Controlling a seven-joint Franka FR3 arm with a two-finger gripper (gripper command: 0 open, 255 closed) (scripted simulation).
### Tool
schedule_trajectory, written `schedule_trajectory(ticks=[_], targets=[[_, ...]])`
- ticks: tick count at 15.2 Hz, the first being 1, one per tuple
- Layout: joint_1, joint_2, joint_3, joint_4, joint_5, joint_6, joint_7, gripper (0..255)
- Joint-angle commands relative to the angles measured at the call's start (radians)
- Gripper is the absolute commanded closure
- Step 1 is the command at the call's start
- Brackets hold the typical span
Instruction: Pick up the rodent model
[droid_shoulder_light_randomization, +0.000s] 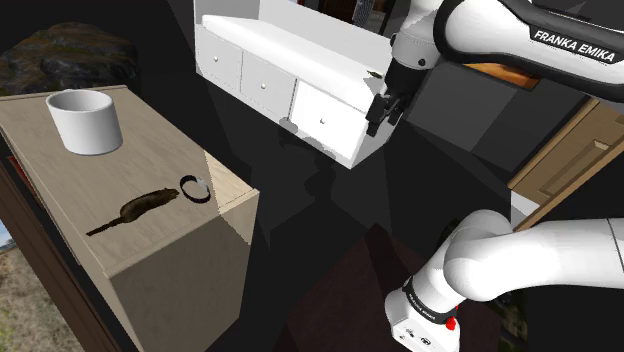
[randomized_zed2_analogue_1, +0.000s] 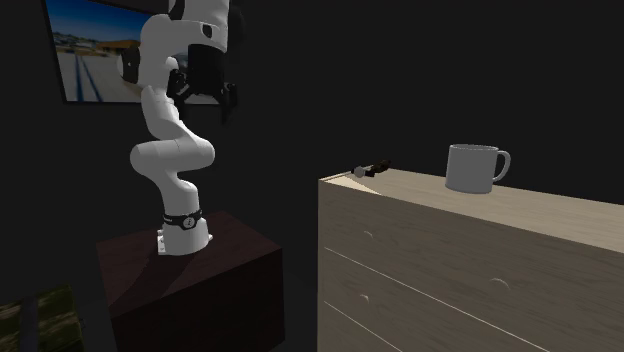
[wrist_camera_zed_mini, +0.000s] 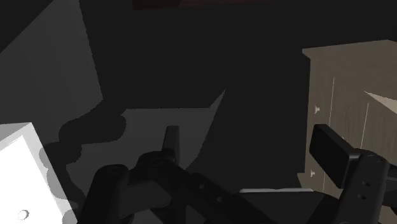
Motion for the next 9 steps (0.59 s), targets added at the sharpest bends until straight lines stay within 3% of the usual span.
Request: schedule_trajectory(ticks=[1, 9], targets=[[0.000, 0.000, 0.000, 0.000, 0.000, 0.000, 0.000, 0], [0.013, 0.026, 0.180, -0.030, 0.158, 0.030, 0.331, 0]])
